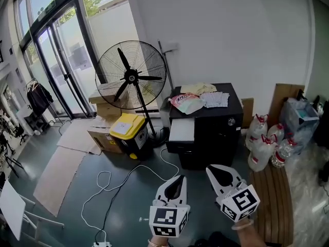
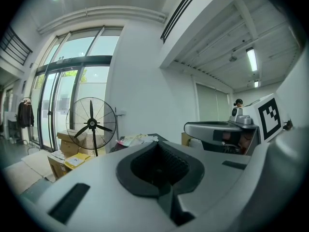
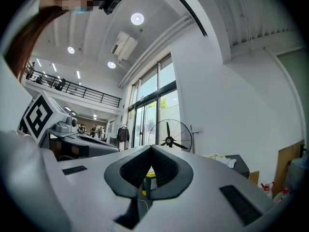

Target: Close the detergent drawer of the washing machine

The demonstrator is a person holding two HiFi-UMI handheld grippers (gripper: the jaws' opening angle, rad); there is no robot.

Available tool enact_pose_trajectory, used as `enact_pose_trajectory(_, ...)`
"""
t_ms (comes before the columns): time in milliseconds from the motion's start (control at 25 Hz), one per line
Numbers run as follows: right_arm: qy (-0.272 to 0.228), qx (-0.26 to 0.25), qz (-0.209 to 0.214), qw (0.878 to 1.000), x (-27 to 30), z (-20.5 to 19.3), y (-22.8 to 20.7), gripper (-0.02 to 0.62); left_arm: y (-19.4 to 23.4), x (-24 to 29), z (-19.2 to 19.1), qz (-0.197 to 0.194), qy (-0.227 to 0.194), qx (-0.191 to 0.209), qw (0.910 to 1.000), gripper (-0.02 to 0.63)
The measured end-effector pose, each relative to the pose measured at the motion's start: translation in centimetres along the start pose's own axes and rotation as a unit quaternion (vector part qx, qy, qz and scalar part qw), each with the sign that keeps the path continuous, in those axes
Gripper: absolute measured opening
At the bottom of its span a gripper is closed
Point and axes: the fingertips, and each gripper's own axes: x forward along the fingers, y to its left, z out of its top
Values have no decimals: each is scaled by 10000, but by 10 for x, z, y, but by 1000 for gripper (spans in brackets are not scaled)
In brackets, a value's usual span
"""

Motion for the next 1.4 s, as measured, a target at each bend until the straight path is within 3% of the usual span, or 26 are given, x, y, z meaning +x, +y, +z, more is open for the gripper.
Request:
enact_pose_trajectory(440,149,-103,186,9997,64,-20,-35,25,40,61,-8,142,79,-92,9998,17)
enact_pose_trajectory(1080,258,-222,457,9984,177,-51,-121,25,112,186,-18,507,328,-159,9980,17)
enact_pose_trajectory(1400,438,-140,426,9980,204,-81,-156,25,130,224,-40,610,501,-194,9967,17)
